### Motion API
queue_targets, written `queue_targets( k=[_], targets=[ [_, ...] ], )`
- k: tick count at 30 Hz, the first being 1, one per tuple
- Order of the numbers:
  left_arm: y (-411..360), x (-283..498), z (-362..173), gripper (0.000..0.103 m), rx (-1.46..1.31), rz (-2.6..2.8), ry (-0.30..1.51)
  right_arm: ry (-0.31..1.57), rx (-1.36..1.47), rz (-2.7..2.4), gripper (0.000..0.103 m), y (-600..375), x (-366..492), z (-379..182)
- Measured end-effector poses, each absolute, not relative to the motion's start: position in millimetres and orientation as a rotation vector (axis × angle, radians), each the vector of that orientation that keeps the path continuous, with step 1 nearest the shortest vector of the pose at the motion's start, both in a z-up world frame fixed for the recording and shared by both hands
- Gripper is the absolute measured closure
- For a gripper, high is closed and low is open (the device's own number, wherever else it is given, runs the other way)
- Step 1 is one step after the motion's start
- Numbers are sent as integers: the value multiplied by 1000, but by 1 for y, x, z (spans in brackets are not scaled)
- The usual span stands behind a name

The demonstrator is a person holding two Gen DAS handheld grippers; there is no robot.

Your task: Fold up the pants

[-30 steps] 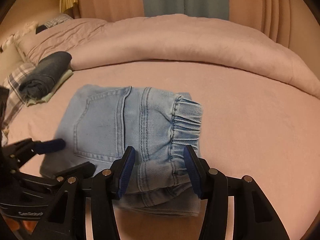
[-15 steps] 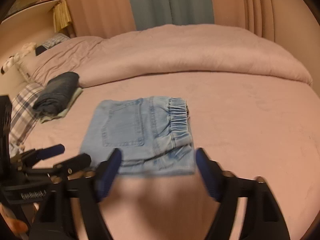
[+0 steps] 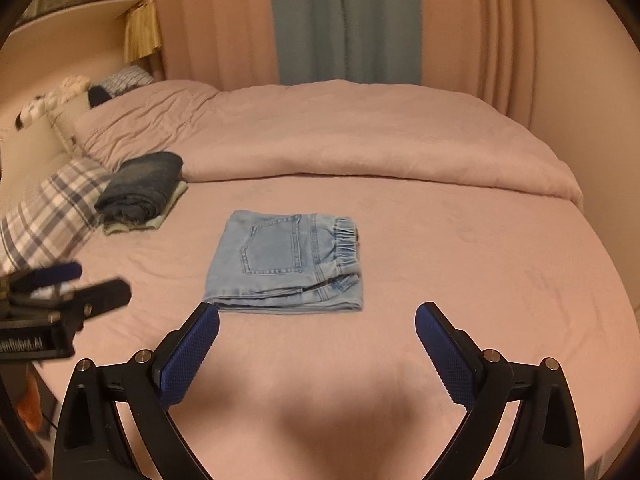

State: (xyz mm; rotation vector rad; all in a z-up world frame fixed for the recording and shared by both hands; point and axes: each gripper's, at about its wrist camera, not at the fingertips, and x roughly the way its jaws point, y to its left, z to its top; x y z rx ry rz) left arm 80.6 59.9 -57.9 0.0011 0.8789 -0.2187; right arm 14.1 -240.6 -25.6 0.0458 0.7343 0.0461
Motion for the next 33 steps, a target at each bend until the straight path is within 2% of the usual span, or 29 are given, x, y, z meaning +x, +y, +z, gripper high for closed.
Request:
queue_targets(
  k=[4, 11, 33],
  targets=[
    [63, 62, -39, 1, 7, -183, 880, 762, 120, 62, 5, -248, 2, -5],
    [55, 37, -7, 1, 59, -78, 852, 734, 48, 32, 5, -237, -19, 30],
    [44, 22, 4, 1, 82, -100, 864, 748, 37, 100, 5, -216, -40, 54]
  ],
)
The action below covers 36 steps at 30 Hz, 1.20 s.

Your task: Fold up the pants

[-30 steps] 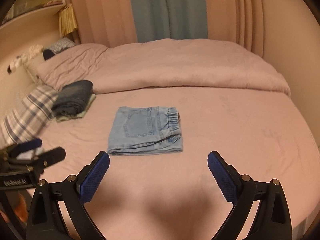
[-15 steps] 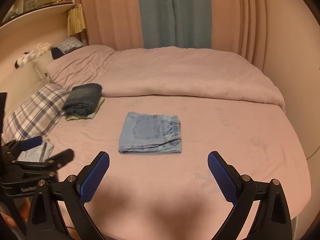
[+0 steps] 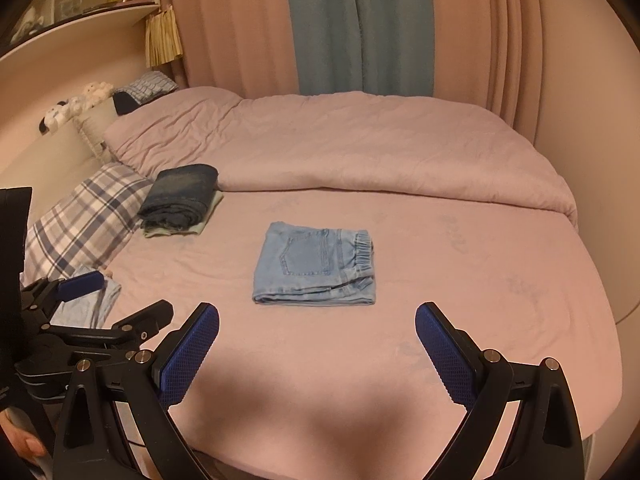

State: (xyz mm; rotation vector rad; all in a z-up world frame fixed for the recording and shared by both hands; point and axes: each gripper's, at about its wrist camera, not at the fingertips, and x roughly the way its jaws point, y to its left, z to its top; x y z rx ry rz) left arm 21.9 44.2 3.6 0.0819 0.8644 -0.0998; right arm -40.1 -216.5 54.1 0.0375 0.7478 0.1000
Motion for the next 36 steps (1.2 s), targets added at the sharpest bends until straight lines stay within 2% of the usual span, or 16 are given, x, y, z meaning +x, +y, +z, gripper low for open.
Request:
queue_targets(
  k=[36],
  targets=[
    [38, 25, 3, 1, 98, -99, 861, 739, 56, 82, 5, -220, -41, 49]
  ],
)
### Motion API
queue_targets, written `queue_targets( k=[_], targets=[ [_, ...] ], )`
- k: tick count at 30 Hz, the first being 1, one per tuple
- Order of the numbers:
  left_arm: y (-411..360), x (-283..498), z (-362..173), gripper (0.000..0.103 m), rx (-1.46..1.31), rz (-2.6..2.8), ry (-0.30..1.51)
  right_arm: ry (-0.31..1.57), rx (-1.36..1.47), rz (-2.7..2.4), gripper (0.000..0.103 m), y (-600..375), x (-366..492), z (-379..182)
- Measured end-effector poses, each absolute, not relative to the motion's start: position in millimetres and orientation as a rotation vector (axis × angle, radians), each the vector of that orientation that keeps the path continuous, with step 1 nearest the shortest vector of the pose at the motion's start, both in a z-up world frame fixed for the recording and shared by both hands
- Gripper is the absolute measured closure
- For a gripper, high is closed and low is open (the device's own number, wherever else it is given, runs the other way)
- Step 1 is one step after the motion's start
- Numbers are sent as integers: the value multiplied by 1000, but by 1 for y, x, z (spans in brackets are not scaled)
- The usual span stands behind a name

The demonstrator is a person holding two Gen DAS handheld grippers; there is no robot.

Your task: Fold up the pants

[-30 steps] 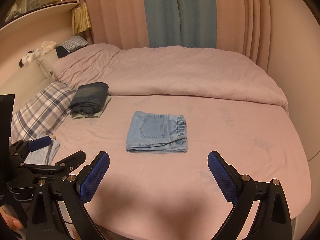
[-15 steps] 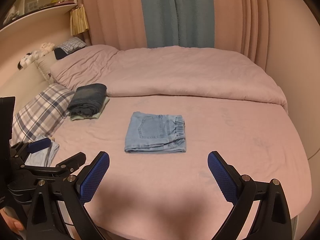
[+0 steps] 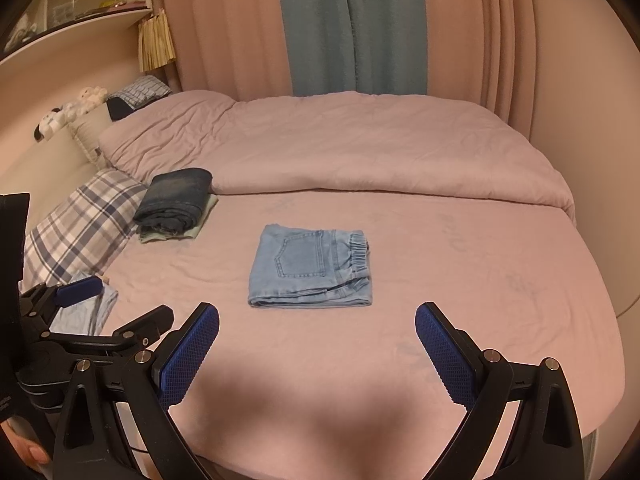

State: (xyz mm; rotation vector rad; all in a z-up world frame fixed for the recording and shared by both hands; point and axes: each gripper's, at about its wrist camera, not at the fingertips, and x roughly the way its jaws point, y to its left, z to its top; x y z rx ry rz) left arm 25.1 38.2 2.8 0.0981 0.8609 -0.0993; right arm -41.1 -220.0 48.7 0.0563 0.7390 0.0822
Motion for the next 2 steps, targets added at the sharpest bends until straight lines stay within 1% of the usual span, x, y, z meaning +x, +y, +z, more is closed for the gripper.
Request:
queue_targets(
  k=[2],
  targets=[
    [38, 26, 3, 1, 100, -95, 860, 738, 55, 79, 5, -219, -42, 49]
  ],
)
